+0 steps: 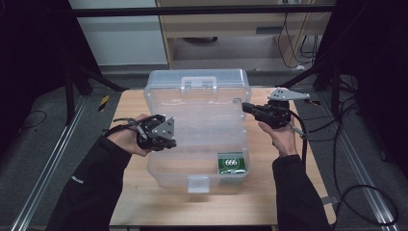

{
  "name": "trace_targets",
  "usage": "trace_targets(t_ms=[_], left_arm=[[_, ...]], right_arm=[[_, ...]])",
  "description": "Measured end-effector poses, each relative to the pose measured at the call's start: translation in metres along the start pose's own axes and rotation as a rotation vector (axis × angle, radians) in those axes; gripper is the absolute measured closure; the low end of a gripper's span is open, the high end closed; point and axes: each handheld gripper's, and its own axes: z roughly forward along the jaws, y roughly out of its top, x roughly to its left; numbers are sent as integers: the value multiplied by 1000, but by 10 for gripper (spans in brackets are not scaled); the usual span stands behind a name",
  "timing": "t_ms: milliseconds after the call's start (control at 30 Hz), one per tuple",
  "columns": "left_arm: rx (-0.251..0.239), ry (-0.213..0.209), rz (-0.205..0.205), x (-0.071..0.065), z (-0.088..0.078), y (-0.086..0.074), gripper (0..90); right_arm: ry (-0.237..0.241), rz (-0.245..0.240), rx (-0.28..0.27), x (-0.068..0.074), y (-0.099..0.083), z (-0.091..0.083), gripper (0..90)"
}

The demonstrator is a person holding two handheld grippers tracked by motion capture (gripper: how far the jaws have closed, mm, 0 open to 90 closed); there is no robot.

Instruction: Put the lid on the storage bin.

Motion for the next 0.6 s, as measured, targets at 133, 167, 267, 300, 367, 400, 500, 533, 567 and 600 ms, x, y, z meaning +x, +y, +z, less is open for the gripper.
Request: trace_targets(t_ms=[133,167,267,300,367,400,500,533,567,600], left_arm=[[-5,-3,-2,-1,0,-1,860],[-5,-3,-2,-1,0,-1,860],[-8,-8,-9,-1,1,-1,860],[-8,-8,-9,-1,1,-1,860],[-6,-8,-6,-1,1,0,860],[7,-6,-6,-1,1,0,860],[3,-15,-3,-2,1,0,860],[5,-18,-2,-2,1,0,860],[-1,-18,-2,-2,2,0,860],[1,-24,-6,-3,2,0,860]], right_arm=[[-9,9,12,-4,-1,0,900],[-9,9,12,-4,-1,0,900],[-18,7,25,-5,-2,0,900],[-18,9,25,-5,-2,0,900],[-20,12,24,-6,-2,0,900],[-20,15,23,-6,-2,-1,900],[-19,12,27,-7,-2,-1,900],[-19,12,27,-7,-2,-1,900],[-21,11,28,-7,-2,-1,900],[-23,9,26,-7,-2,-1,900]])
